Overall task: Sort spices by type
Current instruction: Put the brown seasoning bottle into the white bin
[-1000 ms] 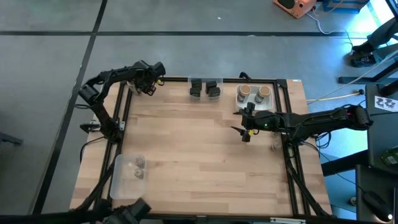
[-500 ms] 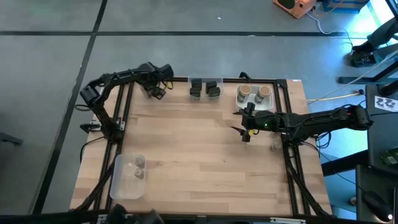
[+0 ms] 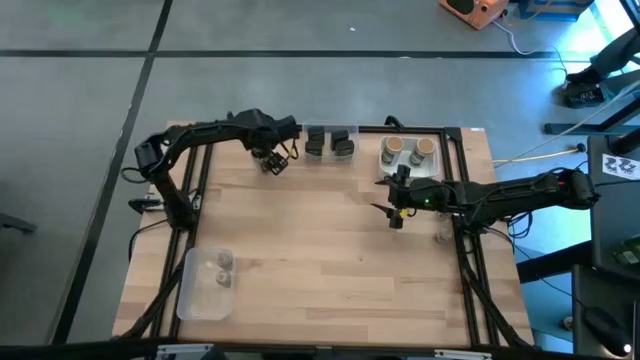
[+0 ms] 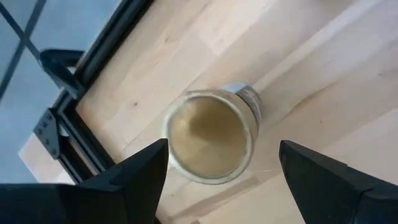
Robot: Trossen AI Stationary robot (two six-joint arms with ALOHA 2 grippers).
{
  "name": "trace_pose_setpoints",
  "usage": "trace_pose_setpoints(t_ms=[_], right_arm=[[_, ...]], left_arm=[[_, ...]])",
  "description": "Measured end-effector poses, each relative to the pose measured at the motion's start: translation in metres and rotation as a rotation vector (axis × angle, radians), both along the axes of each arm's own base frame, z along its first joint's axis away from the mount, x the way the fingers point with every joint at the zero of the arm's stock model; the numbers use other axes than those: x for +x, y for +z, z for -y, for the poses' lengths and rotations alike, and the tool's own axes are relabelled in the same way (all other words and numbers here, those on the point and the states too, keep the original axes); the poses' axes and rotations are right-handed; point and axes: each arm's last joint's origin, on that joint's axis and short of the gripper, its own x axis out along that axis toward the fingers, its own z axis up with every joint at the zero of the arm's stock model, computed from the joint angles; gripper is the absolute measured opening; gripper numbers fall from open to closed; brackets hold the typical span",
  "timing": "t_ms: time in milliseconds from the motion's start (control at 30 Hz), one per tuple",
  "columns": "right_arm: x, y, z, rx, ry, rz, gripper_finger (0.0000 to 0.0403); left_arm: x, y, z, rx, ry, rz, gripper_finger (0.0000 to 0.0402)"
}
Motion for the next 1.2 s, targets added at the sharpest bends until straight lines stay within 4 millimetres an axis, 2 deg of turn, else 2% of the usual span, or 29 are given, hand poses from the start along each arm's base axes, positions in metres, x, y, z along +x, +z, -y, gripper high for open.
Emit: trace_pose_setpoints(t_ms=[167, 433, 533, 800, 1200], right_arm=[[0.000, 0.000, 0.000, 0.001, 0.002, -0.001, 0.0308], [0.000, -0.001, 0.000, 0.002, 0.002, -0.009, 0.0308], [0.000, -0.001, 0.000, 0.003, 0.003, -0.009, 0.0308], [0.000, -0.001, 0.000, 0.004, 0.005, -0.008, 0.0308], [0.000, -0.001, 0.000, 0.003, 0.004, -0.008, 0.0308]], left_arm=[[0.002, 0.011, -0.002, 0.013, -0.060, -0.003, 0.0287], [-0.015, 0.001, -0.024, -0.050, -0.066, -0.033, 0.0287], [-0.019, 0.001, -0.029, -0.113, -0.074, 0.010, 0.0287], [-0.018, 0.001, -0.031, -0.162, -0.133, 0.051, 0.0287], [-0.020, 0.002, -0.035, -0.158, -0.125, 0.050, 0.0287]])
